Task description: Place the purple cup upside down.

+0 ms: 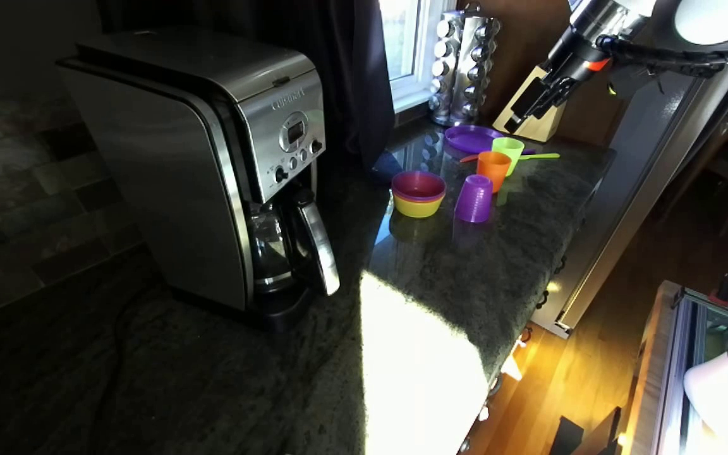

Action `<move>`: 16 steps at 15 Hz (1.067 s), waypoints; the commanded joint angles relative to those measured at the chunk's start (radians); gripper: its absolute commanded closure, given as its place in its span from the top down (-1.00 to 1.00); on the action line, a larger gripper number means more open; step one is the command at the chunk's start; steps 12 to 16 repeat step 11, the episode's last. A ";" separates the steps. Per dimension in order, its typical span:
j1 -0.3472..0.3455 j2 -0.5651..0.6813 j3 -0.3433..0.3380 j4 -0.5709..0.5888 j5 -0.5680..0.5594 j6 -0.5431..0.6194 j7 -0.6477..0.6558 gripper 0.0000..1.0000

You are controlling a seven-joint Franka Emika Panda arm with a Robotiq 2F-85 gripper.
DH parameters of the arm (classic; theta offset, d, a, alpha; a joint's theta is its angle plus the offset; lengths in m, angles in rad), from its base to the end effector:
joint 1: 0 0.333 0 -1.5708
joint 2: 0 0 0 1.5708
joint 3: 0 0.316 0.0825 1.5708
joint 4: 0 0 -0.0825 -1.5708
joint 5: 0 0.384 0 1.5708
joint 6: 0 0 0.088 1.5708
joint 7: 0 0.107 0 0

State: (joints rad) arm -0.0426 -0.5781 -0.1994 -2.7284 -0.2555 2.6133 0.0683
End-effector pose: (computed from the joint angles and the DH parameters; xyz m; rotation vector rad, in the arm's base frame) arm 0.3802 -0.0874 0.4409 2.9570 -0.1670 0.6843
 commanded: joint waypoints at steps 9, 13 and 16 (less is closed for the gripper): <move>-0.031 0.053 0.053 0.000 0.136 0.000 -0.100 1.00; -0.031 0.055 0.053 0.000 0.137 0.000 -0.103 1.00; -0.031 0.055 0.053 0.000 0.137 0.000 -0.103 1.00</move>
